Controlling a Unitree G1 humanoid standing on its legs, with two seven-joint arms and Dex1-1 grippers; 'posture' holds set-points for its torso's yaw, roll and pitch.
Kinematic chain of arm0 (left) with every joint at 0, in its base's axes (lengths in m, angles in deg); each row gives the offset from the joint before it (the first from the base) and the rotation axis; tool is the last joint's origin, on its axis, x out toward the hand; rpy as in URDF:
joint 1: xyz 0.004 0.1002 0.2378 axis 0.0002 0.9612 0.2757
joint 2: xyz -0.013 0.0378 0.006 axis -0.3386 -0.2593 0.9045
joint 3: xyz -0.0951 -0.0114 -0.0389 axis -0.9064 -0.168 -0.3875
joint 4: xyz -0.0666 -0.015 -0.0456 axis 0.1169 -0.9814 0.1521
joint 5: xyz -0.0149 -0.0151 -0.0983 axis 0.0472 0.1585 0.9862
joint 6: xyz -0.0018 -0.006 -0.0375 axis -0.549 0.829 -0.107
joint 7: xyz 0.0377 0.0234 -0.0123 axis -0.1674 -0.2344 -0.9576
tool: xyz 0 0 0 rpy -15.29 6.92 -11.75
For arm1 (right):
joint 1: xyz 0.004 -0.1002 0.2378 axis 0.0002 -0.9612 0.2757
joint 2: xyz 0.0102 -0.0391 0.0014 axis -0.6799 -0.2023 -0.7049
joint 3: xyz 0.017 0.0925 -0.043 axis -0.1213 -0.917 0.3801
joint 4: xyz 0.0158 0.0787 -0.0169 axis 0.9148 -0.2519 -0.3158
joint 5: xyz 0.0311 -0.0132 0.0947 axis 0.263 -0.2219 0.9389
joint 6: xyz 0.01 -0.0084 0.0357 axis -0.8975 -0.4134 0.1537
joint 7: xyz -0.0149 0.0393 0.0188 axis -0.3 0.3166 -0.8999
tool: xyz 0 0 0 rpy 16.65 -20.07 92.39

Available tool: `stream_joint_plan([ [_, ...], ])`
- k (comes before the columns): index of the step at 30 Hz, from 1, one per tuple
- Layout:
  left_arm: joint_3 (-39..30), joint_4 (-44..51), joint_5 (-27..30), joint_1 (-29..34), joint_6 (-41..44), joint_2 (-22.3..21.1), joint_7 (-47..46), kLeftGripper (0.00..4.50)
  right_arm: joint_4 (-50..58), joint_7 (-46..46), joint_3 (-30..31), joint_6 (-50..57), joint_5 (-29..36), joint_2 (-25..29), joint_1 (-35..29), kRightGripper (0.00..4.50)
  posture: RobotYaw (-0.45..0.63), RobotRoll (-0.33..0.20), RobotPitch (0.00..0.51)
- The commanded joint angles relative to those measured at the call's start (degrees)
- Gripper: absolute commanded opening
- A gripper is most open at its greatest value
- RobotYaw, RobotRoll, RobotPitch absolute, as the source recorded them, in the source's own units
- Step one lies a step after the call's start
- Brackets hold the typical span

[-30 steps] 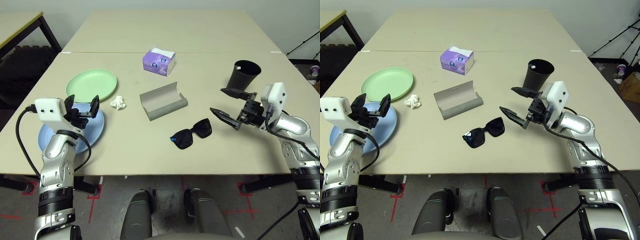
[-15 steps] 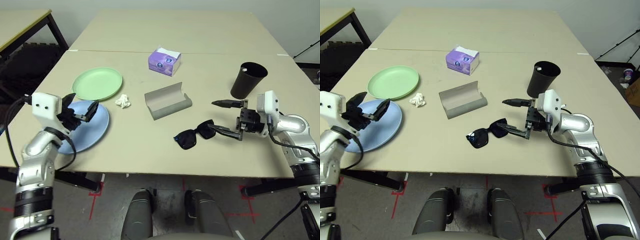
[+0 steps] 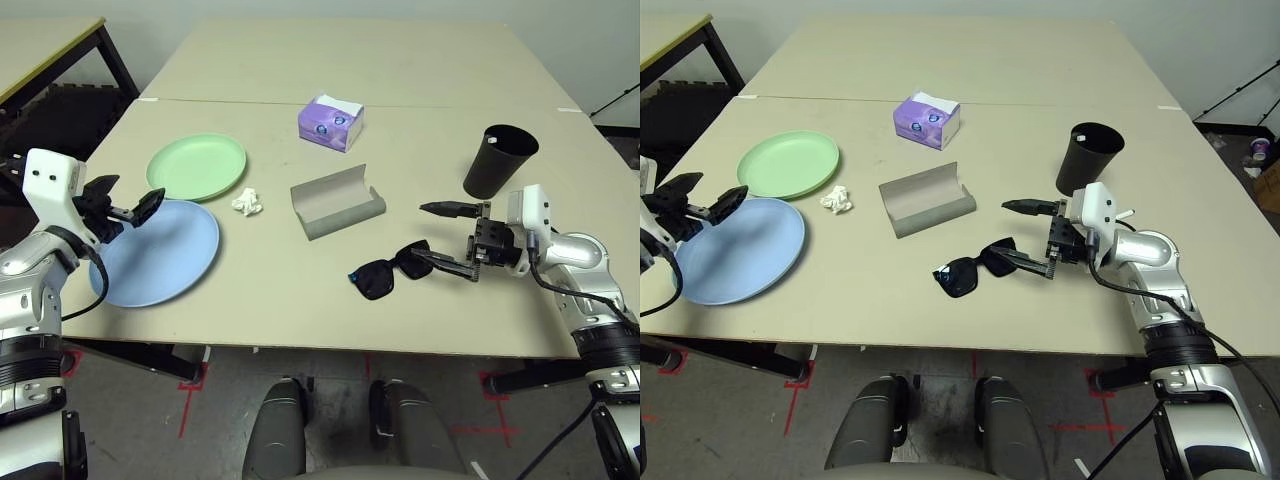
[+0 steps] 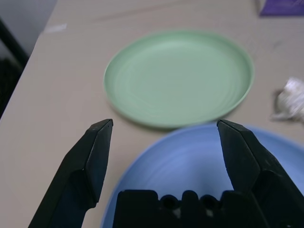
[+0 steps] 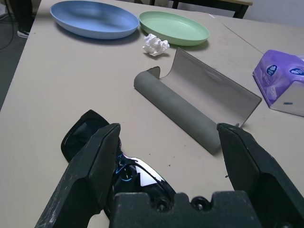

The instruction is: Organize and tidy the items on the table.

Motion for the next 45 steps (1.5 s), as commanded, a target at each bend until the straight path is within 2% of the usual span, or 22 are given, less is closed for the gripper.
stream_joint_plan([
  [1, -0.86, 2.79, -0.63, 4.39, 2.63, -0.41, -0.94, 4.46, 1.53, -0.10, 0.33, 0.52, -0.14, 0.78, -0.06, 4.50, 0.03, 0.000, 0.106],
  [6, -3.01, 7.70, 0.62, 10.12, 6.90, -0.92, -1.11, 4.46, 2.21, -1.74, 0.61, 1.21, 0.12, 2.15, 0.51, 4.50, 0.04, 0.000, 0.107],
  [10, -4.89, 9.24, 0.37, 12.16, 8.29, -1.09, -1.95, 4.46, 4.30, -3.91, 2.03, 2.15, 0.17, 2.86, 0.44, 4.50, 0.05, 0.000, 0.109],
  [26, -8.17, 10.17, 1.37, 12.38, 5.89, 2.27, -4.62, 4.46, 9.47, -2.65, 2.15, 10.69, 3.39, 1.79, -0.86, 4.50, 0.04, 0.000, 0.112],
  [45, -9.96, 4.60, 2.64, 13.83, 6.31, 3.13, -5.03, 4.46, 11.73, -1.60, 2.57, 10.64, 2.69, 1.96, -1.26, 4.50, 0.03, 0.000, 0.112],
])
